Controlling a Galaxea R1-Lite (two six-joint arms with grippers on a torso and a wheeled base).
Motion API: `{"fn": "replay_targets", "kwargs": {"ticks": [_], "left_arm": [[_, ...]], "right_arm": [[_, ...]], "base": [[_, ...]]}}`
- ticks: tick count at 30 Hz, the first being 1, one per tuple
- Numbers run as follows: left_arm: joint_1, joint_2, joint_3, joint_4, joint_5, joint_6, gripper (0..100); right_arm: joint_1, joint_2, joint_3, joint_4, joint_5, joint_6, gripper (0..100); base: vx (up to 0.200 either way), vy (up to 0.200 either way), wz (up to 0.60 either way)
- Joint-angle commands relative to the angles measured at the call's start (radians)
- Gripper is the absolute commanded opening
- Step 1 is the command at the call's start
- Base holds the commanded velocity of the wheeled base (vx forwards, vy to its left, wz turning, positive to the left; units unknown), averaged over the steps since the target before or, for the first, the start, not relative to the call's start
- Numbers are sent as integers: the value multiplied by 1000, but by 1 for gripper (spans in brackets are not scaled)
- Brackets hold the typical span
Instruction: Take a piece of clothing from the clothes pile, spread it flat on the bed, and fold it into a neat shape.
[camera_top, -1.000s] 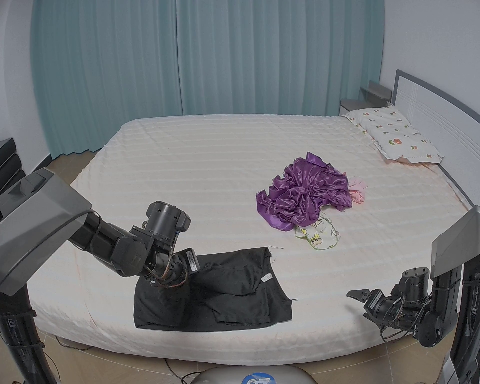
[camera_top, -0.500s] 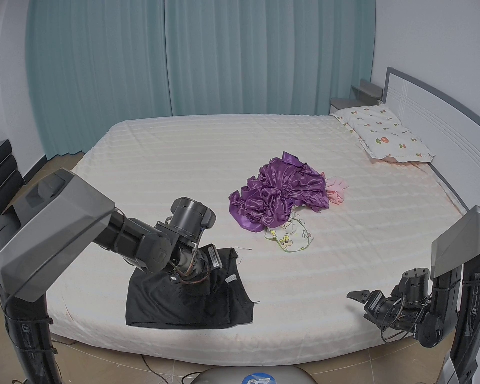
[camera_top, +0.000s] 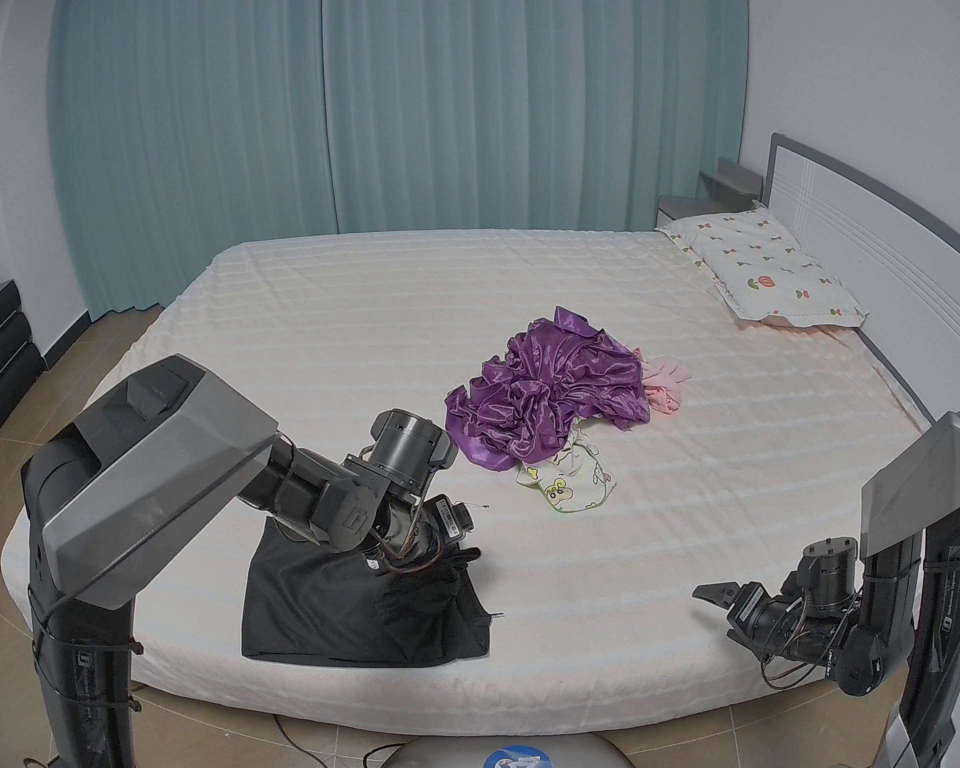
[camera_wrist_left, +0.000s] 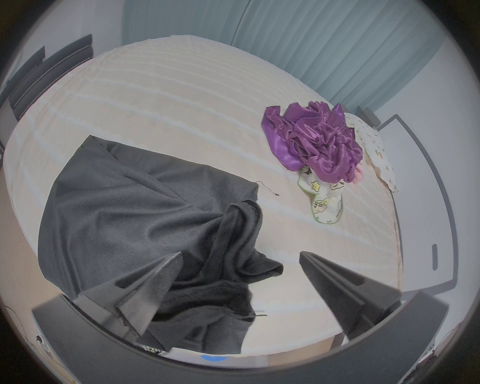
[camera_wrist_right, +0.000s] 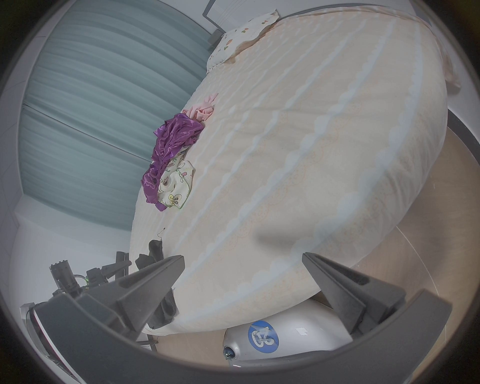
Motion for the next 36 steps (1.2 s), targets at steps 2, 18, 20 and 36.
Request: {"fn": "replay_targets", "kwargs": {"ticks": [2, 18, 20, 36], "left_arm": [[10, -112, 25, -1, -44, -70, 100], [308, -230, 324, -117, -267, -94, 100], [323, -224, 386, -205, -314, -133, 100], [434, -223, 429, -248, -375, -122, 100]], "right_arm": [[5, 4, 3, -18, -1, 0, 100], [56, 17, -1, -18, -17, -3, 100], [65, 2, -8, -18, -29, -6, 100], [272, -2, -238, 139, -164, -140, 100]], "base": [[0, 0, 0], [0, 0, 0], [0, 100, 0], [0, 200, 0]]}}
